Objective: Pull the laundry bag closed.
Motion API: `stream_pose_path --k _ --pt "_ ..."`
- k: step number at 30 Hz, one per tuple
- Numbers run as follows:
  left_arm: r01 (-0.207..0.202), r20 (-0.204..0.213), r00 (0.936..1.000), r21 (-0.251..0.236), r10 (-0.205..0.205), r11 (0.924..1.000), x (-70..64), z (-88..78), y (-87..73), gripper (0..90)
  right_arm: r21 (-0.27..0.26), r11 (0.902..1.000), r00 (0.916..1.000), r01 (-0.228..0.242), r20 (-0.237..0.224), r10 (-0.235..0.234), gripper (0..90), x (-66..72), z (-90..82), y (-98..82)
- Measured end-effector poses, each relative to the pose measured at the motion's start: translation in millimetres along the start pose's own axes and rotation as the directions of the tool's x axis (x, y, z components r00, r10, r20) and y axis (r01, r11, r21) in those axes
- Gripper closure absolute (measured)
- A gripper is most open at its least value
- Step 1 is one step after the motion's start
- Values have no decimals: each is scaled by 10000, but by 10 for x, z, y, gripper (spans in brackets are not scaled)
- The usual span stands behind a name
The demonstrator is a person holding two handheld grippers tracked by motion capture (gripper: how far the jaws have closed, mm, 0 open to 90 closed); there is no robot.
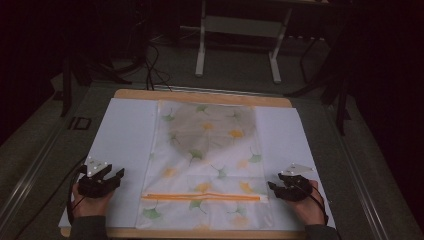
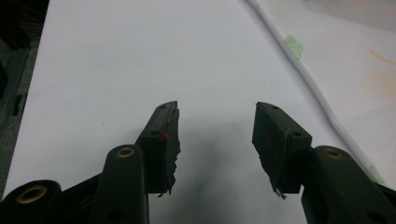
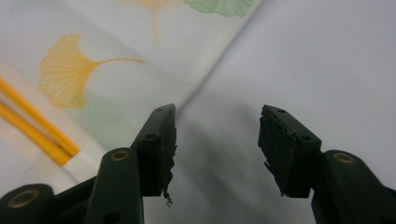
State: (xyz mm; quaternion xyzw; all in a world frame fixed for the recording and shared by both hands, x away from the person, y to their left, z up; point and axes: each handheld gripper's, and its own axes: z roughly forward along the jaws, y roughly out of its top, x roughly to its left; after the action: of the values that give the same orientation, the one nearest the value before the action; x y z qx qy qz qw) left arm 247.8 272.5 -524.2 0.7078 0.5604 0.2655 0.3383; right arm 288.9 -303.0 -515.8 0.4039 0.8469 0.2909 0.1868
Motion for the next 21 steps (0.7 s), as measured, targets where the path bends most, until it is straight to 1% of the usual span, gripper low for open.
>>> stream_pose_path --k 1,2,4,5,6,7,8,10,12,13,15,16,18,19,20,21 --pt "0 0 10000 0 0 10000 0 0 0 511 102 9998 9998 171 -33 -171 459 10 -3 26" --pt "204 177 9996 -74 -202 9998 18 -11 -2 508 185 9994 9995 301 -44 -300 458 21 -8 53" --pt "420 287 9987 -90 -417 9991 39 -12 -10 509 164 9988 9986 459 -285 -454 455 39 -15 104" --pt "420 287 9987 -90 -417 9991 39 -12 -10 509 164 9988 9986 459 -285 -454 455 39 -15 104" --pt "462 273 9986 -104 -459 9989 53 -15 -16 508 206 9978 9971 630 -435 -621 455 53 -15 151" --pt "462 273 9986 -104 -459 9989 53 -15 -16 511 206 9978 9971 630 -435 -621 455 53 -15 151" --pt "432 263 9987 -78 -430 9990 60 -23 -17 514 223 9972 9957 719 -597 -704 455 73 -13 201" --pt "422 259 9988 -78 -419 9991 55 -23 -17 515 230 9961 9936 849 -762 -829 455 94 -13 256" --pt "317 229 9992 1 -317 9995 50 -14 -19 516 238 9942 9903 1051 -942 -1024 456 114 -3 311" --pt "317 229 9992 1 -317 9995 50 -14 -19 518 238 9942 9903 1051 -942 -1024 456 114 -3 311" --pt "223 273 9994 45 -224 9997 45 -7 -16 519 283 9913 9863 1285 -1084 -1247 456 143 12 367" --pt "145 310 9994 74 -147 9999 41 -5 -13 523 292 9888 9814 1465 -1293 -1416 456 164 30 420" --pt "170 410 9990 60 -172 9998 41 -5 -13 533 334 9859 9773 1642 -1413 -1580 456 191 50 473" --pt "170 410 9990 60 -172 9998 41 -5 -13 540 334 9859 9773 1642 -1413 -1580 456 191 50 473" --pt "286 547 9981 151 -294 9995 44 -12 -9 553 316 9835 9729 1784 -1548 -1715 456 218 64 523" --pt "286 547 9981 151 -294 9995 44 -12 -9 561 305 9823 9709 1850 -1607 -1778 456 234 70 547"
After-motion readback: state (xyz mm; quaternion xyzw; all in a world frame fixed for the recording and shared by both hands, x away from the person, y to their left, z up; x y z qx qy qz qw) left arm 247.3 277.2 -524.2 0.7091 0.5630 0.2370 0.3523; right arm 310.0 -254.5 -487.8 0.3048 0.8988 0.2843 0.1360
